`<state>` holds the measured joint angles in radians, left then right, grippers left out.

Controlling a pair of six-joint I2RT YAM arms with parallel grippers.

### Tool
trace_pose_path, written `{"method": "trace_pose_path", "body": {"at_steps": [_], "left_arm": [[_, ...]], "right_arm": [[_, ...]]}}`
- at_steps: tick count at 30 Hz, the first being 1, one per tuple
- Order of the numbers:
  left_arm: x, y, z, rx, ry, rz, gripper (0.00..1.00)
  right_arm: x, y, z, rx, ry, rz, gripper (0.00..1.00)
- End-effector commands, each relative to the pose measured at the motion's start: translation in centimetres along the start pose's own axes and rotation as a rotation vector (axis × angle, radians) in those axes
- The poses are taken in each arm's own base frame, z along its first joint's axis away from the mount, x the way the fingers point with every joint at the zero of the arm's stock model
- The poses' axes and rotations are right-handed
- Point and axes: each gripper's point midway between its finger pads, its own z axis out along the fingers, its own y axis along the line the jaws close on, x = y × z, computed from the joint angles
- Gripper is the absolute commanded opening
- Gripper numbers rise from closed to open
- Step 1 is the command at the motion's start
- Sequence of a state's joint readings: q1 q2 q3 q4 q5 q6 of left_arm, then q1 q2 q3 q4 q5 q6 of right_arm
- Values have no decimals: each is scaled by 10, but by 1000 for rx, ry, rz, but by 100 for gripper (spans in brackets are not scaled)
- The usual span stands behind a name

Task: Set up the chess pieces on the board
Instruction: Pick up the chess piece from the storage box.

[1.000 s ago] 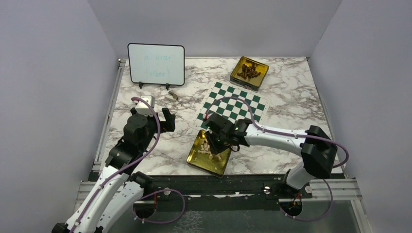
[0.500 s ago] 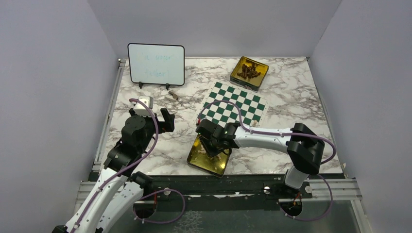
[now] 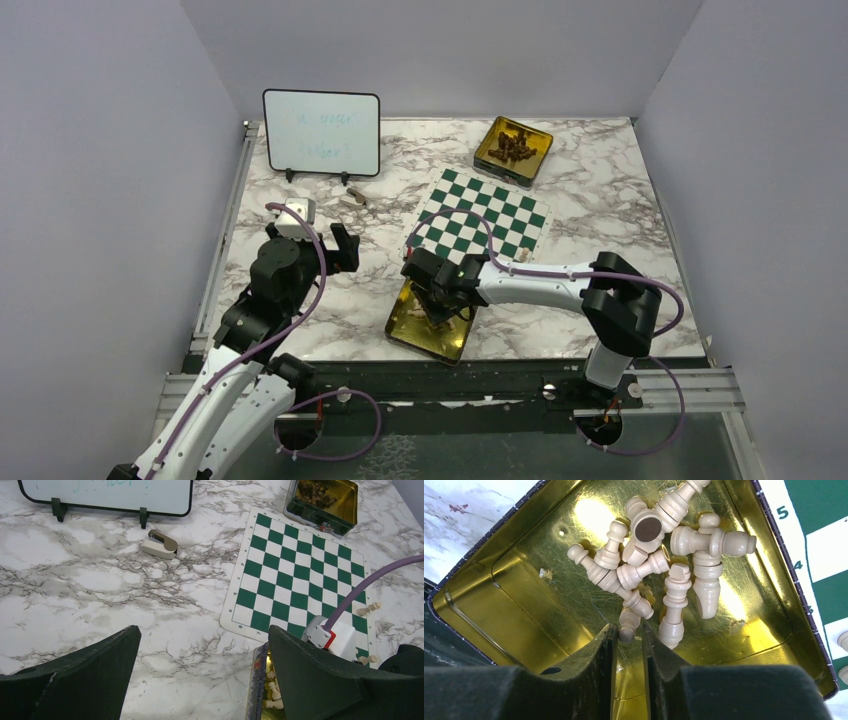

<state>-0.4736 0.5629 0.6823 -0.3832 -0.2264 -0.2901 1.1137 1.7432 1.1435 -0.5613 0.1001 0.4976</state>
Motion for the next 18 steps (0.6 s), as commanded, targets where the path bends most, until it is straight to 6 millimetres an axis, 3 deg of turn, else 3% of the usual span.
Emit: {"method": "trace_pose_path", "body": {"at_steps": [1,18], "left_arm": [[-6,0,1,-2,-25,6,99],[-6,0,0,-1,-27,5,99]], "right_arm": [[-11,6,1,11,-34,1,27],[-14,8,-6,14,-45,4,17]]}}
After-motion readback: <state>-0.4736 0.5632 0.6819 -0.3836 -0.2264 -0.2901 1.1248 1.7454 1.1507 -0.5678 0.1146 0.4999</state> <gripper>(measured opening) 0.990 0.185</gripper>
